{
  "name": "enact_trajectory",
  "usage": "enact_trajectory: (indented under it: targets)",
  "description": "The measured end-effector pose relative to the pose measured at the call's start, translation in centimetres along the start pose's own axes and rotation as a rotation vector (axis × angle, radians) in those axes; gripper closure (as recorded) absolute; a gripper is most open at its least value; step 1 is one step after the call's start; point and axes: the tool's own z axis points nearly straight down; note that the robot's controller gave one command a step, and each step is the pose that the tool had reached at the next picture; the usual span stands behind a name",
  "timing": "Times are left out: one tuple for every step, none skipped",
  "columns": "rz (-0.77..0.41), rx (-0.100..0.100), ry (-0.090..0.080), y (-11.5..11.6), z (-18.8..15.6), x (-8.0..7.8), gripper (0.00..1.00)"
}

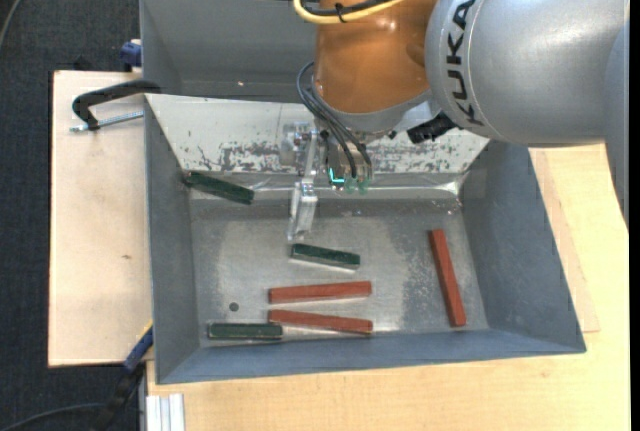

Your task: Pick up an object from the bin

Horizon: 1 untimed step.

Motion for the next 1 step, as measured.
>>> enact_trajectory:
  targets:
    - [0.056,0.003,0.005,-6.16,9.52,8.54,0.0]
